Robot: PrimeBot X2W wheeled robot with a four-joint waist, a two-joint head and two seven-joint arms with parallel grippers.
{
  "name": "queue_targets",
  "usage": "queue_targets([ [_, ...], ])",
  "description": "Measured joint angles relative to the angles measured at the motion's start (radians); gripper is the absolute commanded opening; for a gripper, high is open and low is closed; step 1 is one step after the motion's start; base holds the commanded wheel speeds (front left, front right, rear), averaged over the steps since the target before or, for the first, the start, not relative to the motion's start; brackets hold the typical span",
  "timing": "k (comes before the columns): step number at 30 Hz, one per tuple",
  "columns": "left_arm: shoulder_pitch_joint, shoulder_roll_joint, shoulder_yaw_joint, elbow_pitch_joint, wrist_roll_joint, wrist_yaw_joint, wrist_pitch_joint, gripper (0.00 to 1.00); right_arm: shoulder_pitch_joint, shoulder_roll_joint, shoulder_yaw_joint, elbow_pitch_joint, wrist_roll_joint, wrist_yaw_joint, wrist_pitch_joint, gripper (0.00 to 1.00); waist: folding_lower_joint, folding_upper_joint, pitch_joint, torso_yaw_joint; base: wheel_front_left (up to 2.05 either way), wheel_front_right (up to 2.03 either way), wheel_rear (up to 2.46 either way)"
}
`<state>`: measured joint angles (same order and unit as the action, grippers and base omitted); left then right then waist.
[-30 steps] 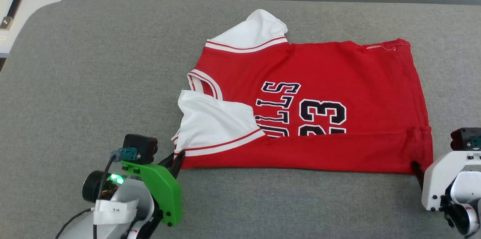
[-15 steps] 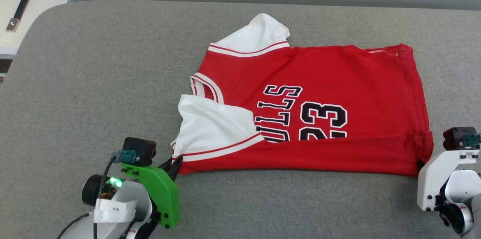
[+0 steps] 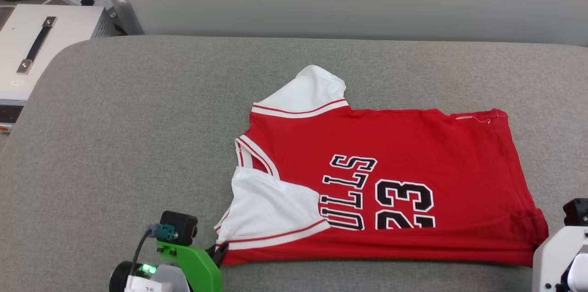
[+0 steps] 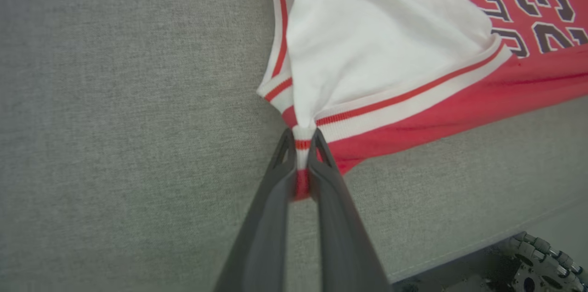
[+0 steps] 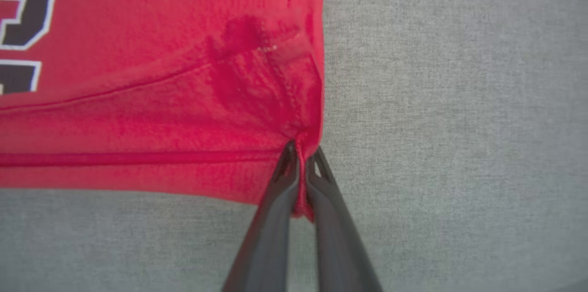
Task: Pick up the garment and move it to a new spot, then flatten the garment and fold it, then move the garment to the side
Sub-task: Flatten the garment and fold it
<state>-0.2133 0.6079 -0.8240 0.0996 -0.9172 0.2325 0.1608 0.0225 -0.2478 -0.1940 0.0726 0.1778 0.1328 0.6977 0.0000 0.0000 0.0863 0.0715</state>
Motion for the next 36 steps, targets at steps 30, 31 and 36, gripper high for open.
queue_targets([
  [30, 0.011, -0.046, 0.007, 0.14, -0.017, -0.038, -0.064, 1.0, 0.045, 0.034, -0.01, 0.006, -0.009, 0.0, -0.157, 1.0, 0.0, 0.0, -0.019, -0.038, 0.0, 0.0, 0.0],
  [31, 0.011, -0.04, 0.017, 0.126, -0.017, -0.034, -0.073, 1.0, 0.04, 0.029, -0.005, -0.008, -0.005, -0.001, -0.171, 1.0, 0.0, 0.0, -0.021, -0.042, 0.0, 0.0, 0.0],
  [36, -0.004, -0.022, 0.073, 0.024, -0.01, -0.021, -0.161, 1.0, 0.018, 0.01, 0.027, -0.096, 0.022, -0.001, -0.279, 1.0, 0.0, 0.0, -0.028, -0.068, 0.0, 0.0, 0.0],
])
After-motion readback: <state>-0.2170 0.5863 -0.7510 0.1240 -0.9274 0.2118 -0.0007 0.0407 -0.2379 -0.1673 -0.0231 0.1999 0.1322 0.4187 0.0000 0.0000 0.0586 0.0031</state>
